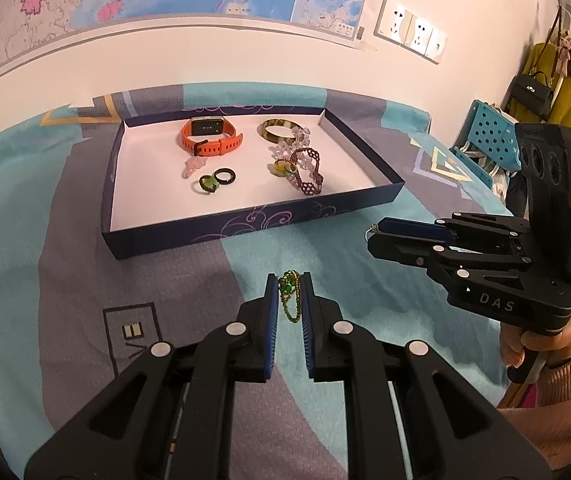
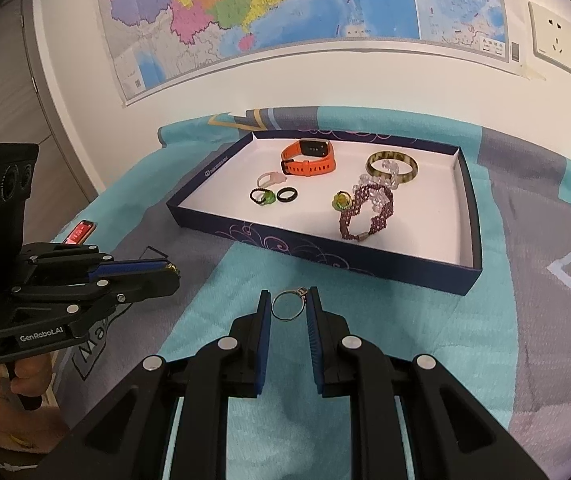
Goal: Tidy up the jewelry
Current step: 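Lift the gold ring and silver ring toward the box with both tools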
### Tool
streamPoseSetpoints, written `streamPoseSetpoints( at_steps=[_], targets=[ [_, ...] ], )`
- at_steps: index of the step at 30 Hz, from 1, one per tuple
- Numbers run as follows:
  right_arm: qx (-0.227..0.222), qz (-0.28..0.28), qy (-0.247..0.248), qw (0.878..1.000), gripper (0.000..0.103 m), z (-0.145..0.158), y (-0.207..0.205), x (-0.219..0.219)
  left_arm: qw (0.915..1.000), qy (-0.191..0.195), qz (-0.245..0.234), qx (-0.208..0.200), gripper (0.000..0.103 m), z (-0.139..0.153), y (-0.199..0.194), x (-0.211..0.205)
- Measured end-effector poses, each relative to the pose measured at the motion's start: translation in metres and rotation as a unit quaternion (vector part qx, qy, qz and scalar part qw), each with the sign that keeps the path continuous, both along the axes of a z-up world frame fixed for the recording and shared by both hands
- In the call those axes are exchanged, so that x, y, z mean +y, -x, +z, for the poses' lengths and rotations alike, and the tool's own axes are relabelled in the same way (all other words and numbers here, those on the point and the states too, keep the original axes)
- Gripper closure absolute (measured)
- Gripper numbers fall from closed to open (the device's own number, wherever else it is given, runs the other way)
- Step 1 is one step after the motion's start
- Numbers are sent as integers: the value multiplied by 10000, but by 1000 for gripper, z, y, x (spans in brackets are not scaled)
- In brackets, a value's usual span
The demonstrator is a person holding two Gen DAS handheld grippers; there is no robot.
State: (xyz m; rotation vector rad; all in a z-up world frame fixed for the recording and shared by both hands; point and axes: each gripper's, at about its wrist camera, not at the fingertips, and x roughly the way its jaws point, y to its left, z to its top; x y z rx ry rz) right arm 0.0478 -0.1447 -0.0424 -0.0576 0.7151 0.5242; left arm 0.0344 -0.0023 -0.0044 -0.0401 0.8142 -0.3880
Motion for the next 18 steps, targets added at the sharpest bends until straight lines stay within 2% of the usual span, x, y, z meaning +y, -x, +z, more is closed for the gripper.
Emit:
streamPoseSetpoints(
  at_steps=[18],
  targets=[
    [-166,40,6,9999,87,12,-7,3,9999,-21,8,-131,91,9,-11,0]
  ],
)
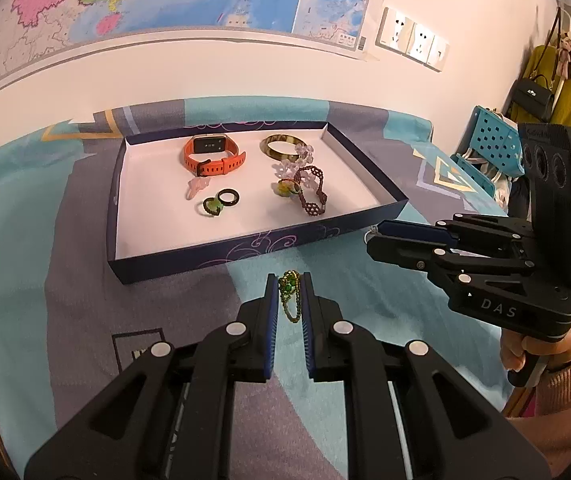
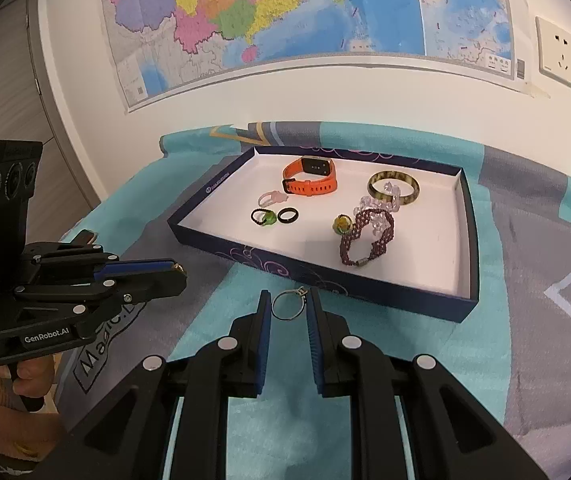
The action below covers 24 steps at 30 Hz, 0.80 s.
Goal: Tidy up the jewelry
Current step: 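Lift the gold ring and silver ring toward the box with both tools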
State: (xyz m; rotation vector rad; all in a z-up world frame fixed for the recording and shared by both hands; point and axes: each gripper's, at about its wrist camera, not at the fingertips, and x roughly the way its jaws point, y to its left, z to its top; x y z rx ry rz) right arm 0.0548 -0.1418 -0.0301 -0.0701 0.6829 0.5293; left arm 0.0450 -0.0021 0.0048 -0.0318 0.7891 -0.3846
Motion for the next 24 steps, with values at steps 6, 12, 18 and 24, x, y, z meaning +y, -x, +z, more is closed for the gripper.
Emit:
streamPoseSetpoints(
  at_steps=[6,12,18,24],
  targets=[
    [-41,7,4,10000,87,3,-3,1,10000,-8,9,-25,91,1,-4,0],
    [-57,20,7,10000,87,5,-6,2,10000,-30,16,-61,92,4,-8,0],
    [-92,25,-2,10000,87,8,-9,3,10000,-38,22,-84,91,7,-13,0],
    [-108,30,2,9999,87,9,-12,4,9999,-36,40,-106,91,8,-18,1]
  ],
)
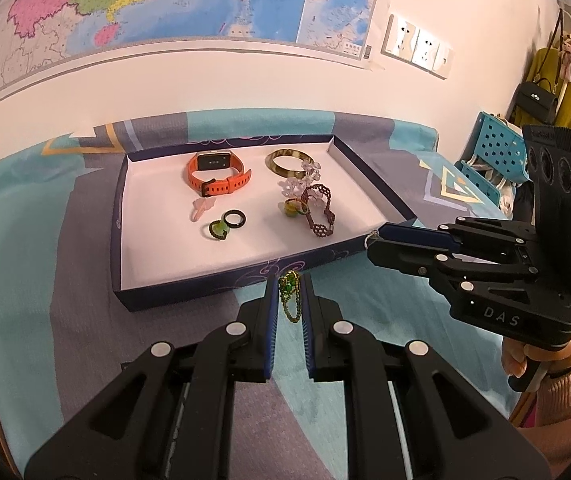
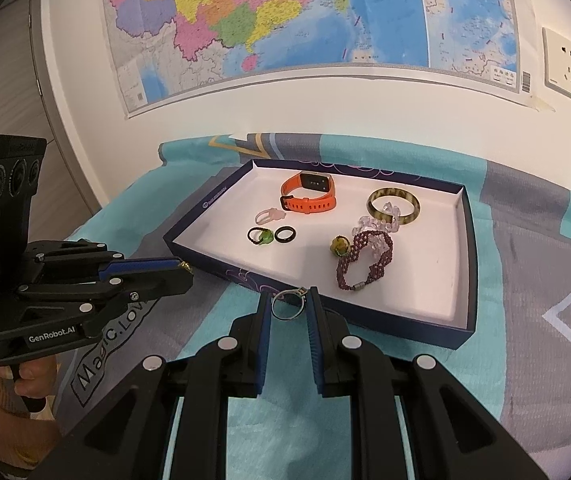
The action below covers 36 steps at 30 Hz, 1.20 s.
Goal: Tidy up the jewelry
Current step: 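Lift the gold ring and silver ring toward the box with both tools, then carry the gold ring with the left tool while the right tool carries the silver ring over the box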
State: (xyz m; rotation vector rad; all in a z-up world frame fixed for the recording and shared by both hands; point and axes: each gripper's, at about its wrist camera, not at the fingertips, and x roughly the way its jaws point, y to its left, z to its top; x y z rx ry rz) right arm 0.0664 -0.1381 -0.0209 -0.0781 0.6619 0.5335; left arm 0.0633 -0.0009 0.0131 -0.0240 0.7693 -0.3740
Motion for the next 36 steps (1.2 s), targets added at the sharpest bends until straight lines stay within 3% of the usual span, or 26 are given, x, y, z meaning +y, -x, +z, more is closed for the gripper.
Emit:
streamPoseSetpoints(
  at_steps=[36],
  targets=[
    [-67,-17,-1,10000,87,7,-17,2,9999,34,99,-110,91,9,-24,5]
  ],
)
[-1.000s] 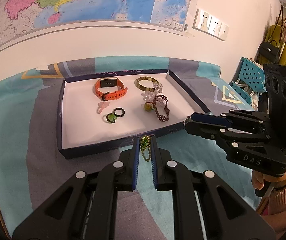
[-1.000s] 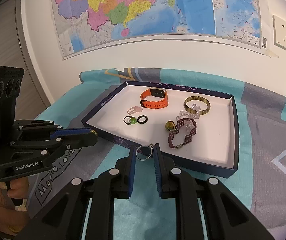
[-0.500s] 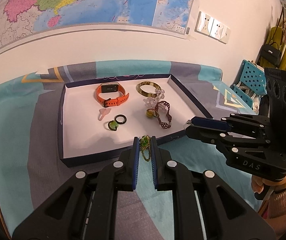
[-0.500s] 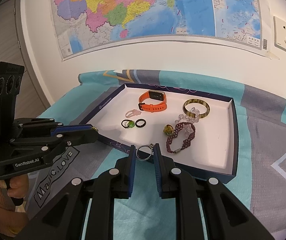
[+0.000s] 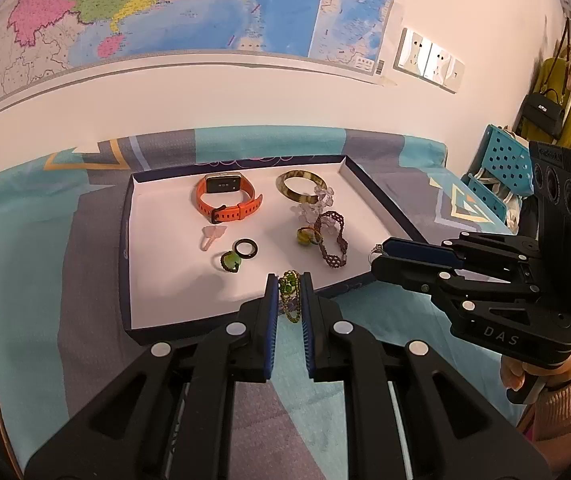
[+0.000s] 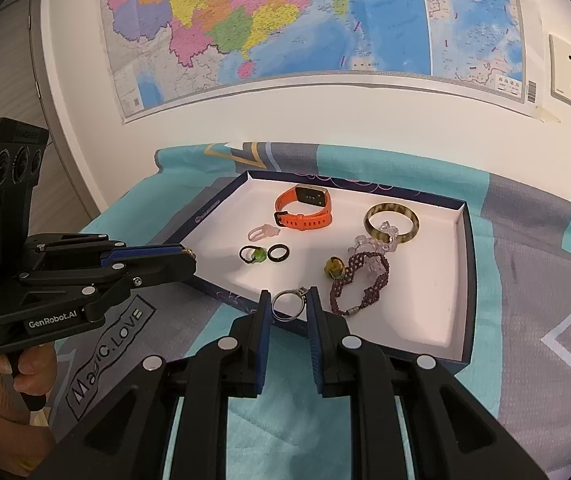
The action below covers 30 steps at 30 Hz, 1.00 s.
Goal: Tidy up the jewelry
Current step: 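Carry the gold ring with the left tool while the right tool carries the silver ring over the box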
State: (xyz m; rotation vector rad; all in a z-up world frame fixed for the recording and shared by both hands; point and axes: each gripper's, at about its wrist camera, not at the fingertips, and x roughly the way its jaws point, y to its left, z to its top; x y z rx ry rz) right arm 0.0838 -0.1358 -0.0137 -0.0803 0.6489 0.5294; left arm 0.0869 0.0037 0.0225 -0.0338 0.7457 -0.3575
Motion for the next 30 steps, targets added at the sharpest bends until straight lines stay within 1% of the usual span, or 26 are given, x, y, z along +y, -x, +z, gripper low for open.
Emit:
streamPoseSetpoints(
  at_steps=[30],
  targets=[
    [63,43,-52,10000,87,-1,-15,6,10000,-17,65,46,91,-4,-15,1]
  ],
)
